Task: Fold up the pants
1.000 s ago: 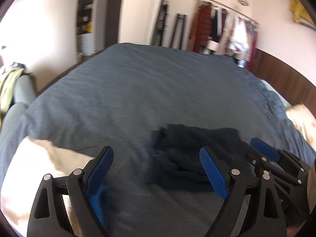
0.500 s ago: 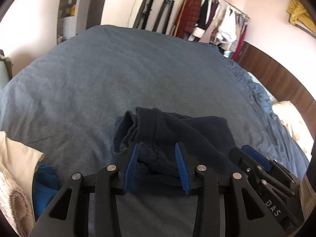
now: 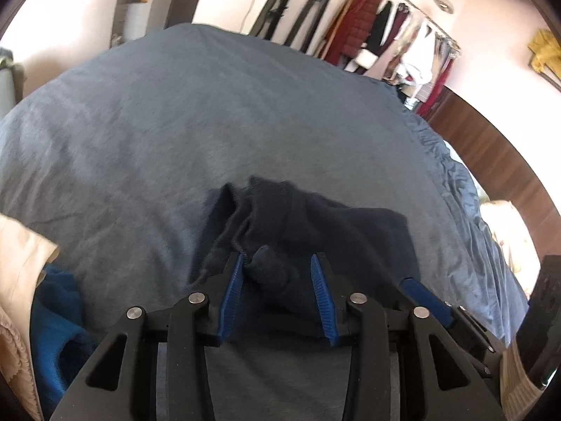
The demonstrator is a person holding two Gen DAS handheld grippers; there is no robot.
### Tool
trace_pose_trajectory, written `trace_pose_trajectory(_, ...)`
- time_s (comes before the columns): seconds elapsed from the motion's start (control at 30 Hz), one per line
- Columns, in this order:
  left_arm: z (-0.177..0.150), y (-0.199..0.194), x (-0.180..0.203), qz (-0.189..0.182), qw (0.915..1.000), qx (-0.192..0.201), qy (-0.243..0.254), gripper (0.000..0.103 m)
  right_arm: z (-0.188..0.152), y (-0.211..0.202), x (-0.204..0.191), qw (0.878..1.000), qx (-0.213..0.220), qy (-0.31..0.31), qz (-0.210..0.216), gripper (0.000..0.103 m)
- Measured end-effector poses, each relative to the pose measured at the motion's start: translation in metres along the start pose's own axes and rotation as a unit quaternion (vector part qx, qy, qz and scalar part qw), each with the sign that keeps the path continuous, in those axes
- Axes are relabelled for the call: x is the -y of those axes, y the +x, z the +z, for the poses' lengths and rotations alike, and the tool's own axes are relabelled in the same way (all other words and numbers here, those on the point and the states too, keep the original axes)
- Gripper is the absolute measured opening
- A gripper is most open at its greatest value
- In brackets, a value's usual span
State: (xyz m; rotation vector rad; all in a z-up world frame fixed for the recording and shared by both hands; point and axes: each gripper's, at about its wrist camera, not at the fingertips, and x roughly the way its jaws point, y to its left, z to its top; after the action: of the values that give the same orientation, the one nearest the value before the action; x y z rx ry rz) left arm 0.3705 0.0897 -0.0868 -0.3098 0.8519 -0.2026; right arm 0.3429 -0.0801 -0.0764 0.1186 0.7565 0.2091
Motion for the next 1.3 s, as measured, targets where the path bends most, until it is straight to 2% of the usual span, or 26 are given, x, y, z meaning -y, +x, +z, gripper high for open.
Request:
trace_pose_trajectory(0.1, -0.001, 0.011, 0.002, 0.048, 0.9988, -0.015, 0.003, 0.043, -0.001, -0.001, 0.002, 1.000, 0.001, 0.003, -0.001, 0.036)
trace_pose_trajectory(0.23, 0.000, 0.020, -0.007, 0.051, 0.9978, -0.022, -0.036, 0.042, 0.000, -0.003, 0.003, 1.000, 0.001, 0.006, -0.004, 0.036)
trace_pose_trajectory(0.37, 0.005, 0.024, -0.005, 0.055, 0.9975, -0.020, -0.040, 0.041, -0.002, -0.002, 0.002, 1.000, -0.001, 0.009, -0.005, 0.036)
trace_pose_trajectory(0.43, 0.004, 0.027, -0.006, 0.057, 0.9973, -0.025, -0.038, 0.027, -0.001, -0.001, 0.001, 1.000, -0.003, 0.011, -0.004, 0.036)
trace_pose_trajectory(0.47, 0.002, 0.025, -0.008, 0.058, 0.9973, -0.023, -0.039, 0.025, -0.001, -0.001, 0.000, 1.000, -0.004, 0.011, -0.003, 0.036)
trace_pose_trajectory(0.53, 0.000, 0.019, -0.011, 0.043, 0.9979, -0.015, -0.047, 0.018, 0.000, -0.001, 0.001, 1.000, -0.004, 0.009, -0.002, 0.036)
trace_pose_trajectory(0.6, 0.001, 0.010, -0.014, 0.022, 0.9983, -0.004, -0.055, 0.015, -0.001, -0.002, 0.000, 1.000, -0.003, 0.005, -0.003, 0.036)
trace_pose_trajectory(0.73, 0.003, -0.016, -0.010, -0.012, 0.9978, 0.051, -0.042, 0.013, -0.002, -0.004, -0.004, 1.000, -0.001, 0.006, 0.005, 0.036)
trace_pose_trajectory(0.8, 0.002, -0.027, -0.012, -0.013, 0.9968, 0.070, -0.037, 0.013, -0.003, -0.008, -0.006, 1.000, 0.005, 0.003, 0.012, 0.036)
trace_pose_trajectory(0.87, -0.001, -0.030, -0.016, -0.011, 0.9965, 0.072, -0.041, 0.013, -0.003, -0.011, -0.010, 1.000, 0.012, -0.004, 0.016, 0.036)
trace_pose_trajectory(1.1, -0.019, -0.007, -0.052, 0.009, 0.9952, 0.033, -0.092, 0.014, -0.009, -0.010, -0.021, 0.999, 0.010, -0.016, 0.025, 0.036)
trace_pose_trajectory(1.17, -0.023, -0.002, -0.059, 0.027, 0.9938, 0.021, -0.106, 0.023, -0.011, -0.009, -0.022, 0.999, 0.007, -0.017, 0.026, 0.036)
trace_pose_trajectory(1.23, -0.024, -0.007, -0.057, 0.039, 0.9938, 0.029, -0.100, 0.035, -0.012, -0.010, -0.021, 1.000, 0.005, -0.017, 0.024, 0.036)
trace_pose_trajectory(1.3, -0.020, -0.016, -0.052, 0.050, 0.9938, 0.040, -0.091, 0.040, -0.011, -0.011, -0.019, 1.000, 0.006, -0.016, 0.024, 0.036)
